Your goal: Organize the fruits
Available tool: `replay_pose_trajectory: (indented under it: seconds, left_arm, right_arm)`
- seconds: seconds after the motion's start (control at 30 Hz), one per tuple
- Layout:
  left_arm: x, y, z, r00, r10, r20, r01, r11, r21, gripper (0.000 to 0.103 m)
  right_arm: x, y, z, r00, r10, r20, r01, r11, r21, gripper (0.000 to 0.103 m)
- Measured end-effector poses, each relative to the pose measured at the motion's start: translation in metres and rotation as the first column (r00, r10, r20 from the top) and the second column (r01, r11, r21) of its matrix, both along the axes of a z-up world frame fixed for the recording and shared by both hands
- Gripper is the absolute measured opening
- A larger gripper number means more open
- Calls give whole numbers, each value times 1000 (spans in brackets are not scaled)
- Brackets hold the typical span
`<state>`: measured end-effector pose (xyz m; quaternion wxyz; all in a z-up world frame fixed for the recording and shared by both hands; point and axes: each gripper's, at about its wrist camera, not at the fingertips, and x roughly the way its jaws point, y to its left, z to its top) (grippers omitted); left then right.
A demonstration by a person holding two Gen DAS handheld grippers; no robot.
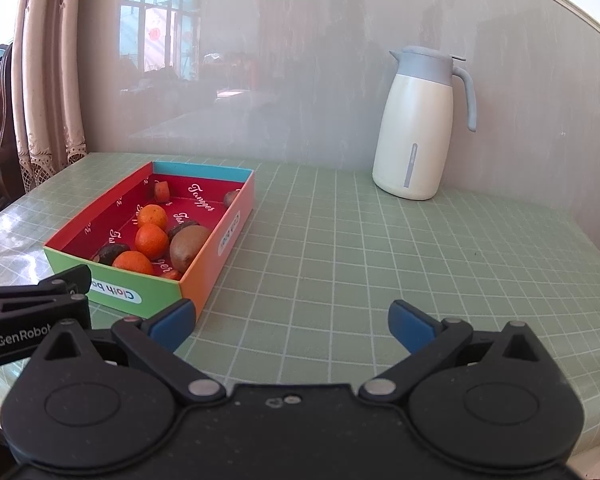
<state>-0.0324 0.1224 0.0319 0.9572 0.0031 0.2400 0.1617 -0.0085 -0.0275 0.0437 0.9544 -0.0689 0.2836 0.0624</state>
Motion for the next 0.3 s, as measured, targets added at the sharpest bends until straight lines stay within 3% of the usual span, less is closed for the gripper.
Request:
replay_pose_trajectory:
  seconds: [0.3]
  left_arm:
    - [-7, 5, 3, 999, 3, 45, -1, 1000, -24, 103]
  right_arm:
    - [-1, 0, -1, 1000, 16, -2, -15, 1000, 9, 103]
